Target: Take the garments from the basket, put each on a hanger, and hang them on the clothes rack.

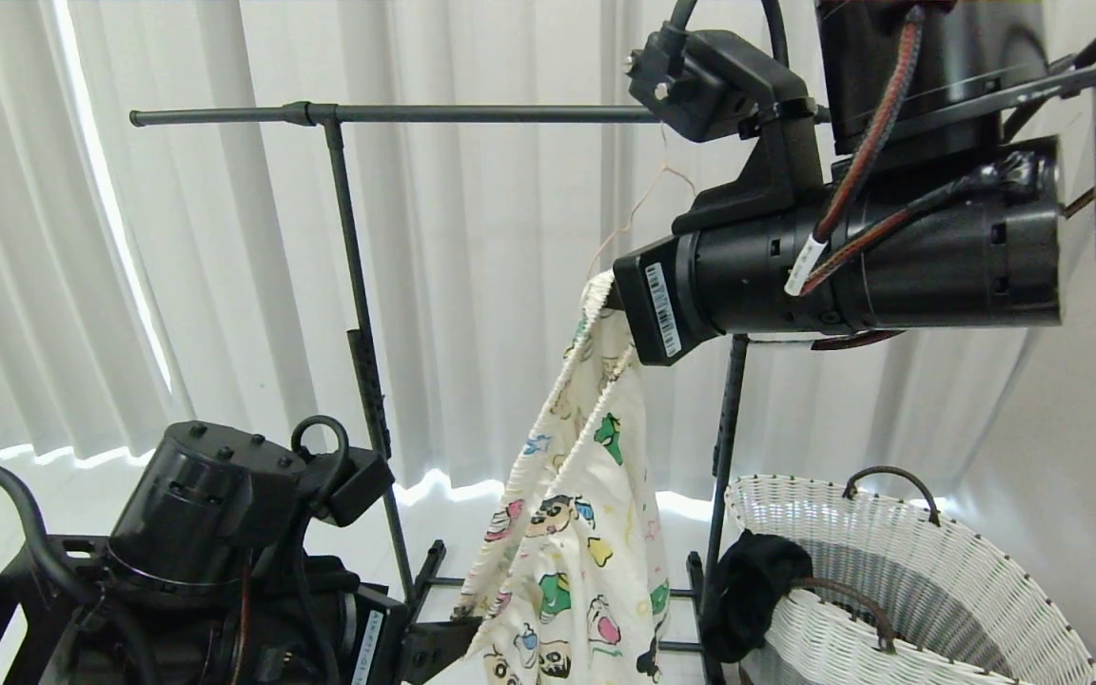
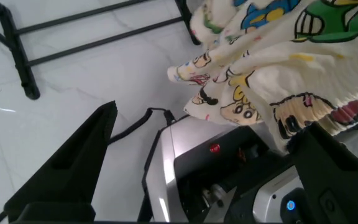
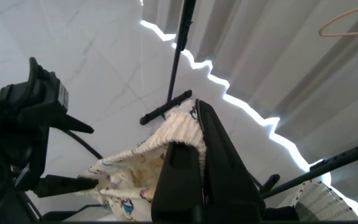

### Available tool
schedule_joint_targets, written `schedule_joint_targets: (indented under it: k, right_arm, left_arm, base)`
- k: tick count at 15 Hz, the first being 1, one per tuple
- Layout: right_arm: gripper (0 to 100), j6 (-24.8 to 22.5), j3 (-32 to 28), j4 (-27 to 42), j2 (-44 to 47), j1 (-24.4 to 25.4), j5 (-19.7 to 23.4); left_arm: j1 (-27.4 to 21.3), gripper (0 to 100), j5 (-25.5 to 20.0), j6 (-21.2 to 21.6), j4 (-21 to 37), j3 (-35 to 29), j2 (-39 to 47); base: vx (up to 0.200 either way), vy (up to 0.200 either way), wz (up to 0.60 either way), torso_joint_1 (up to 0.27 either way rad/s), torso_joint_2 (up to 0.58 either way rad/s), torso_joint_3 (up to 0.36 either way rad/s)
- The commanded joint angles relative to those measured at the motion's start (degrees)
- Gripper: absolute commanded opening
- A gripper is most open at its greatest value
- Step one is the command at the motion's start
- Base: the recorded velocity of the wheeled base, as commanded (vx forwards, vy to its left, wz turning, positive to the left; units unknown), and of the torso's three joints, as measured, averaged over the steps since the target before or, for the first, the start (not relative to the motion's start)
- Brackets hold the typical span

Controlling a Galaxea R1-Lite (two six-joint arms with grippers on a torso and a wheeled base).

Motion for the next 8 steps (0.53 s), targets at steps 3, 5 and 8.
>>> schedule_joint_targets:
  k: [3,5,8]
  right_arm:
    - [0,0.0,0.2,0.4,-1.6,0.0,0.0]
    - [0,0.0,1.1,0.5,-2.3,-0.2,-0.3]
    - [0,0.2,7.3,4.8,-7.2,-3.0,-3.5]
  left_arm:
    - [0.8,0,0.0,-0.1,0.1,0.7,-1.6]
    - [0.9,0,0.3,0.0,0.0,0.6,-3.2]
    - [1.4,0,0.3,2.7,0.0,0.7,-11.9]
  base:
    - [0.0,0.0,0.0,0.0,0.0,0.0]
    - [0.0,0.0,0.0,0.0,0.0,0.0]
    - [0.0,0.0,0.0,0.0,0.0,0.0]
